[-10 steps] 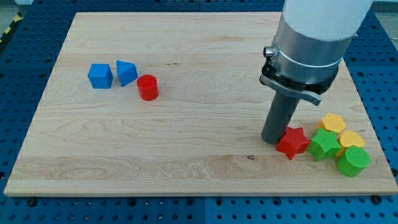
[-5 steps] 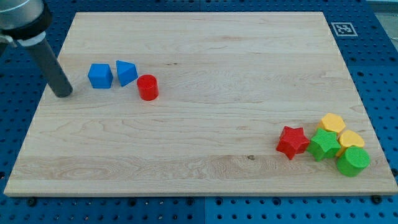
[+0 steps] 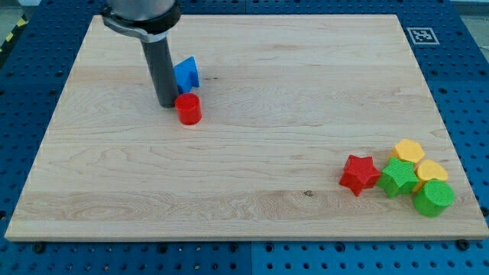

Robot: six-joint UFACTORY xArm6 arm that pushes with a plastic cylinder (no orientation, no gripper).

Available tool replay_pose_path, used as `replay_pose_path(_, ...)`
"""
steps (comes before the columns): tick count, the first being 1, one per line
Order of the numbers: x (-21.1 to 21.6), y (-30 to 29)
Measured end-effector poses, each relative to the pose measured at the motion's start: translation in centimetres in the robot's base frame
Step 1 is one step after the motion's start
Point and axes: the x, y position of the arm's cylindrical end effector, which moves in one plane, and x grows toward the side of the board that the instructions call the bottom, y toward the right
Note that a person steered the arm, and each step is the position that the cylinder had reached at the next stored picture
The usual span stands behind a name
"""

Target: Push blue cube along with blue triangle towards center

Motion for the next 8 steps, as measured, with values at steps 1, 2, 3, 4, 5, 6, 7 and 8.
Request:
replay_pose_path(1,-1.7,-0.4)
replay_pose_path(2,-3.7,-0.3)
replay_pose_path(3,-5.4,0.4)
replay_pose_path(4,-6.2,2.3)
replay_pose_path(5,-8.0,4.5)
replay_pose_path(6,-10.5,4.7)
replay_pose_path(7,-11.8,6.6)
replay_pose_path(8,-12.0,10.3)
